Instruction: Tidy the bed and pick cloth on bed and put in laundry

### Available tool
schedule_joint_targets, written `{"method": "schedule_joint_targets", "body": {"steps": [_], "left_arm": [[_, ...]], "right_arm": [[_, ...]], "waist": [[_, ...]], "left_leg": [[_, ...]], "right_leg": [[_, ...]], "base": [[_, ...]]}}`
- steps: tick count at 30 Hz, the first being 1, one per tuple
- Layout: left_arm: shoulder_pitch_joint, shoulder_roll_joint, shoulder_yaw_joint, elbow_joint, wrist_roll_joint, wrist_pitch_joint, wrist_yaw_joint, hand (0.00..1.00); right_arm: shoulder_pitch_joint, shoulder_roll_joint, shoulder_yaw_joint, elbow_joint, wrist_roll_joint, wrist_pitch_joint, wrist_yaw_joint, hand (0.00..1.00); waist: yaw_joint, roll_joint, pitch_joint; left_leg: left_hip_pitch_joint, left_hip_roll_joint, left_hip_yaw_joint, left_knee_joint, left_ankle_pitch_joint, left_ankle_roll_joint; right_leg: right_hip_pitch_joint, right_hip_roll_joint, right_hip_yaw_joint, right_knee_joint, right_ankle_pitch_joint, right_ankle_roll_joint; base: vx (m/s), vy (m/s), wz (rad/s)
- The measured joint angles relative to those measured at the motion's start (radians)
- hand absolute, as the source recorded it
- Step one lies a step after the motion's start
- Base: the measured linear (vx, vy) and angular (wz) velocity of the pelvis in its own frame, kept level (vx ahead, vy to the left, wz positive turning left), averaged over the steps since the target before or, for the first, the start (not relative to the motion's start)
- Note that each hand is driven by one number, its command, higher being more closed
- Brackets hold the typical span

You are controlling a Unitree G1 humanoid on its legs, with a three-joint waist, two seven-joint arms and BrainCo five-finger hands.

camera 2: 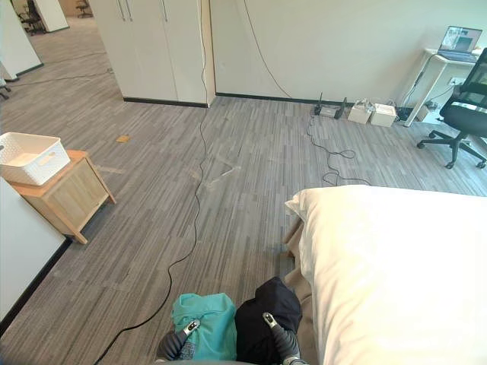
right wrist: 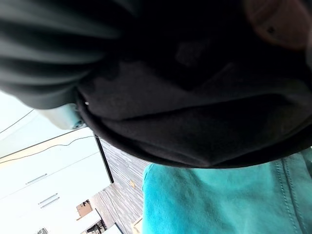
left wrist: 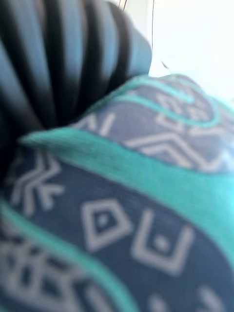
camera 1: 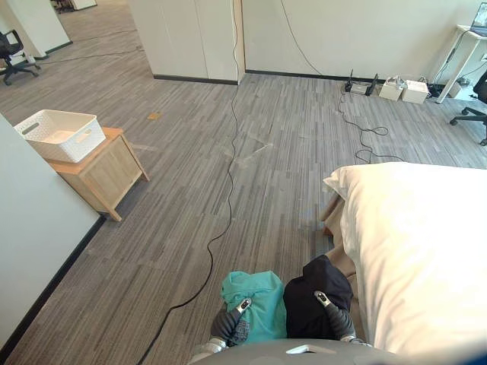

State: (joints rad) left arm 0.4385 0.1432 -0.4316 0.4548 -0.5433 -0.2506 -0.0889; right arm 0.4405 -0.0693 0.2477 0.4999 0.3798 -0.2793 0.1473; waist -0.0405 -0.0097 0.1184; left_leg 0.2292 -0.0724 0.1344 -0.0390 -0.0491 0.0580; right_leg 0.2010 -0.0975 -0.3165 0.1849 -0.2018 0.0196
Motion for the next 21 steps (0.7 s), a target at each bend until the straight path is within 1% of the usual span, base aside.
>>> {"method": "schedule_joint_targets", "body": {"steps": [3,6,10,11,12,13,14,15,16,17,18,19,21], "left_arm": [[0.008,0.002,0.0,0.0,-0.028,-0.005,-0.002,1.0],[0.015,0.003,0.0,0.0,-0.038,-0.027,-0.019,1.0],[0.021,0.003,-0.002,0.0,-0.093,-0.049,-0.02,1.0],[0.02,0.003,-0.001,0.0,-0.107,-0.053,-0.019,1.0],[0.018,0.005,0.0,-0.001,-0.113,-0.068,-0.016,1.0],[0.018,0.003,0.001,-0.001,-0.113,-0.071,-0.014,1.0],[0.01,-0.002,0.002,-0.001,-0.112,-0.072,-0.012,1.0],[0.009,0.001,0.002,-0.002,-0.111,-0.078,-0.008,1.0],[0.009,0.006,0.002,-0.003,-0.111,-0.089,-0.001,1.0],[0.01,0.008,0.011,-0.003,-0.112,-0.103,0.012,1.0],[0.009,0.014,0.021,-0.004,-0.112,-0.11,0.019,1.0],[0.008,0.026,0.036,-0.004,-0.112,-0.114,0.03,1.0],[0.01,0.031,0.062,-0.002,-0.113,-0.114,0.033,1.0]], "right_arm": [[0.007,-0.002,0.006,-0.001,0.004,0.0,0.0,1.0],[0.009,-0.016,0.018,-0.007,0.021,0.0,0.003,1.0],[0.021,-0.032,0.03,-0.027,0.034,0.0,0.014,1.0],[0.021,-0.033,0.031,-0.034,0.042,0.0,0.027,1.0],[0.021,-0.038,0.031,-0.048,0.05,-0.001,0.04,1.0],[0.024,-0.043,0.031,-0.058,0.054,-0.002,0.048,1.0],[0.024,-0.056,0.03,-0.072,0.058,-0.005,0.056,1.0],[0.025,-0.07,0.032,-0.095,0.058,-0.012,0.068,1.0],[0.025,-0.073,0.032,-0.101,0.058,-0.019,0.075,1.0],[0.024,-0.068,0.038,-0.101,0.058,-0.032,0.084,1.0],[0.023,-0.068,0.043,-0.101,0.058,-0.039,0.088,1.0],[0.02,-0.069,0.057,-0.1,0.058,-0.057,0.097,1.0],[0.02,-0.069,0.068,-0.091,0.058,-0.087,0.116,1.0]], "waist": [[0.0,-0.001,-0.012],[-0.001,0.0,-0.012],[0.001,0.005,-0.013],[0.003,-0.001,-0.009],[0.002,0.001,0.009],[0.003,-0.005,0.02],[0.005,0.01,0.035],[0.006,0.02,0.05],[0.005,0.014,0.058],[0.005,0.012,0.073],[0.006,0.003,0.078],[0.005,0.005,0.087],[0.002,-0.003,0.101]], "left_leg": [[-0.003,0.01,0.012,-0.019,0.005,-0.008],[-0.01,0.018,0.021,-0.031,0.007,-0.014],[-0.032,0.021,0.021,-0.025,-0.005,-0.031],[-0.041,0.02,0.019,-0.01,-0.012,-0.03],[-0.045,0.017,0.016,0.016,-0.034,-0.025],[-0.054,0.014,0.015,0.038,-0.06,-0.024],[-0.06,0.016,0.017,0.071,-0.091,-0.001],[-0.07,0.018,0.017,0.114,-0.12,0.009],[-0.072,0.014,0.016,0.132,-0.133,0.018],[-0.07,0.012,0.011,0.157,-0.153,0.024],[-0.064,0.016,0.004,0.172,-0.165,0.032],[-0.042,0.038,-0.013,0.192,-0.183,0.018],[-0.001,0.082,-0.038,0.206,-0.202,0.004]], "right_leg": [[0.0,0.014,0.001,-0.035,0.017,-0.007],[-0.001,0.028,0.006,-0.07,0.032,-0.011],[-0.015,0.032,0.006,-0.079,0.034,-0.012],[-0.02,0.028,0.003,-0.071,0.03,-0.01],[-0.026,0.016,0.0,-0.033,0.008,0.002],[-0.049,0.001,-0.002,0.024,-0.017,0.011],[-0.107,-0.024,-0.003,0.165,-0.04,0.027],[-0.206,-0.069,-0.003,0.389,-0.039,0.031],[-0.265,-0.101,-0.001,0.512,-0.021,0.014],[-0.333,-0.135,-0.001,0.65,-0.016,-0.015],[-0.361,-0.146,0.0,0.7,-0.035,-0.01],[-0.373,-0.135,0.0,0.694,-0.074,0.013],[-0.365,-0.092,-0.002,0.573,-0.099,0.023]], "base": [[0.02,-0.017,-0.11],[0.03,-0.037,-0.09],[0.06,-0.028,0.01],[0.08,-0.011,0.05],[0.07,0.005,0.05],[0.06,0.034,-0.06],[0.07,0.061,-0.07],[0.07,0.06,-0.03],[0.09,0.029,0.09],[0.09,-0.006,0.08],[0.17,-0.039,0.18],[0.24,-0.082,0.26],[0.37,-0.178,0.42]]}}
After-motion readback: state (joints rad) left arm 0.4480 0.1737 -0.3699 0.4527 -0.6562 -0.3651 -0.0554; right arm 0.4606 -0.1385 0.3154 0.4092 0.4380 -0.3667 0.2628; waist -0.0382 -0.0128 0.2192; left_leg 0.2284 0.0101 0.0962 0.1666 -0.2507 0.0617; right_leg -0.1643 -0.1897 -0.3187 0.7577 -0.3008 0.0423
